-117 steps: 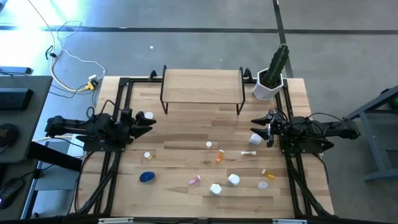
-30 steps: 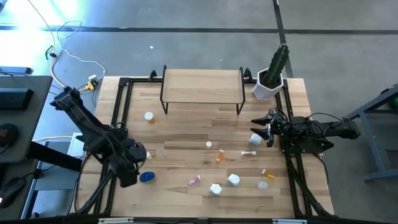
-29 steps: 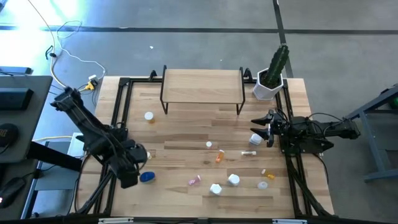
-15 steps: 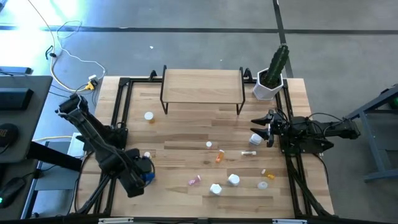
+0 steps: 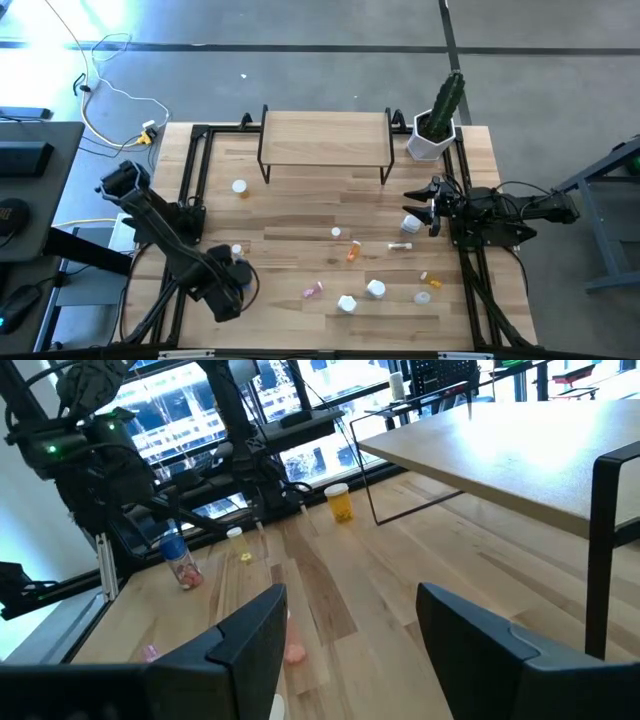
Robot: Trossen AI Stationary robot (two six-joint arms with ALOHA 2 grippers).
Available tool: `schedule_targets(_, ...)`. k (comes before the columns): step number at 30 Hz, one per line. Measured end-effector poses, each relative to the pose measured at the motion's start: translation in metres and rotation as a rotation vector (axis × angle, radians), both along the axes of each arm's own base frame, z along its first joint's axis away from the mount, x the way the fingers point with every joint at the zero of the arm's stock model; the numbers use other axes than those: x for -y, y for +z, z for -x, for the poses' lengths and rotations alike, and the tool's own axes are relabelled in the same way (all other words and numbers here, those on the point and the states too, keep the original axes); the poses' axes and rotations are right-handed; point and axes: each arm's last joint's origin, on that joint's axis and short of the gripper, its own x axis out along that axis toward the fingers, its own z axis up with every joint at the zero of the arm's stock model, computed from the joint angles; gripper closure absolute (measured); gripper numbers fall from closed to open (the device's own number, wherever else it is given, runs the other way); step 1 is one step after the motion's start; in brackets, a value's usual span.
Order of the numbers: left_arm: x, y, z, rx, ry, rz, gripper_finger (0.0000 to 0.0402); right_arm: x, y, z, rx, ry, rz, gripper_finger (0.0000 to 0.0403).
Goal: Pick and place medicine bottles onto shelf by color
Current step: Put the blue pill bottle on the shelf
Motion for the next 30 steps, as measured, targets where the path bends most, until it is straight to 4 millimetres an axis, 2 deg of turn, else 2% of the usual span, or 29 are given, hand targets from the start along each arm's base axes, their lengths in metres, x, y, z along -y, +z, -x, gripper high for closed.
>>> schedule_targets(11, 0.005, -0.022, -0.008, -0.054, -0.024, -0.071, 0.016, 0.0, 0.0, 0.0, 0.0, 0.0, 0.0, 0.0188)
schedule_targets(17, 0.008, -0.036, -0.011, -0.099, -0.067, -0.107, 0.0194, 0.0, 0.0, 0.0, 0.0, 0.0, 0.0, 0.0188)
schedule_targets(22, 0.009, -0.037, -0.012, -0.108, -0.1, -0.106, 0.023, 0.0, 0.0, 0.0, 0.0, 0.0, 0.0, 0.0188)
schedule_targets(30, 0.006, -0.024, -0.01, -0.081, -0.115, -0.035, 0.0228, 0.0, 0.0, 0.0, 0.0, 0.0, 0.0, 0.0188)
